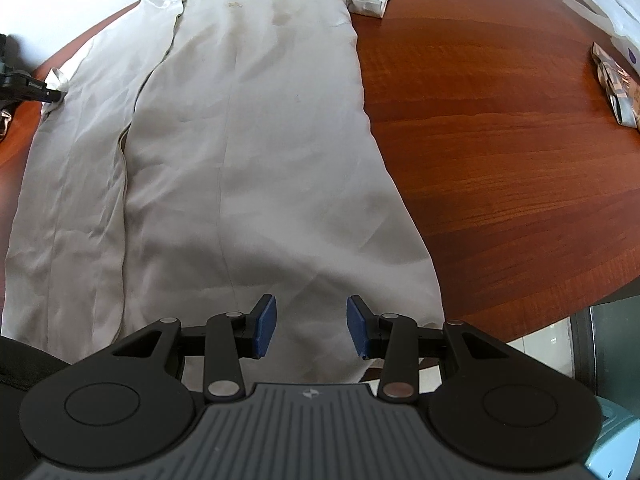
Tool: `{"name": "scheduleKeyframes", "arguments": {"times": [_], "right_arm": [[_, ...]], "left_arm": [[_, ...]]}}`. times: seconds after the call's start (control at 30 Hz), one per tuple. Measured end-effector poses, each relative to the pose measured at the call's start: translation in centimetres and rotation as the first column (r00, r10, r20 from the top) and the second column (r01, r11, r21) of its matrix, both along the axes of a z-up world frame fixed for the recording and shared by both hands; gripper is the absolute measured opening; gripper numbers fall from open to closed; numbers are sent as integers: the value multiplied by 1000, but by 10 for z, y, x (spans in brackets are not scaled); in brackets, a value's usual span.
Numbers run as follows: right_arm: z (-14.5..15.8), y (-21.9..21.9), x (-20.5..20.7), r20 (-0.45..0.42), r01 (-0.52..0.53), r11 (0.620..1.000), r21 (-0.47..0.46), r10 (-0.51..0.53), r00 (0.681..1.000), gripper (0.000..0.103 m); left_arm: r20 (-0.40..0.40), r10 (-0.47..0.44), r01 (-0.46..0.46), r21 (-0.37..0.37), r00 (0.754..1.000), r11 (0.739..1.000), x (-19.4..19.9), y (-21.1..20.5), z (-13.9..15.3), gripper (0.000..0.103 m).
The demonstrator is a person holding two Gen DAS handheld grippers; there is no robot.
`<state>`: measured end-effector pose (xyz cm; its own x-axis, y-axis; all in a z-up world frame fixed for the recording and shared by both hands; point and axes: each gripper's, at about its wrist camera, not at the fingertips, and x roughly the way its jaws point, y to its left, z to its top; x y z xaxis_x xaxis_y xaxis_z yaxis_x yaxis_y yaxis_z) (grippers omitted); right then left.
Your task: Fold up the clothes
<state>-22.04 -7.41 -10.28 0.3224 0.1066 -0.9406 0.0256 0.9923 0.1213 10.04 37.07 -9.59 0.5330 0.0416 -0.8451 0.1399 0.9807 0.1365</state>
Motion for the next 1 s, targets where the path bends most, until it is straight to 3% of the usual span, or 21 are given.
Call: {"name": "scheduleKeyframes", "arguments": {"times": [0.13, 0.4, 0.7, 1.0], "right_arm": [[-1, 1, 3, -4, -2, 1000, 1, 2, 1000, 45], [-3, 5, 10, -20, -22, 1000, -6, 22, 1000, 45], [-3, 11, 16, -23, -46, 999, -13, 46, 999, 45], [-2, 14, 15, -22, -36, 999, -15, 36, 999, 45]], "left_arm": [[45, 125, -122, -63, 991, 991, -15, 19, 12, 6], [52, 372, -364, -121, 927, 923, -45, 64, 17, 7], [-114, 501, -514, -200, 858, 834, -60, 97, -6, 9], [-110, 479, -491, -180, 871, 852, -73, 95, -3, 18]]}}
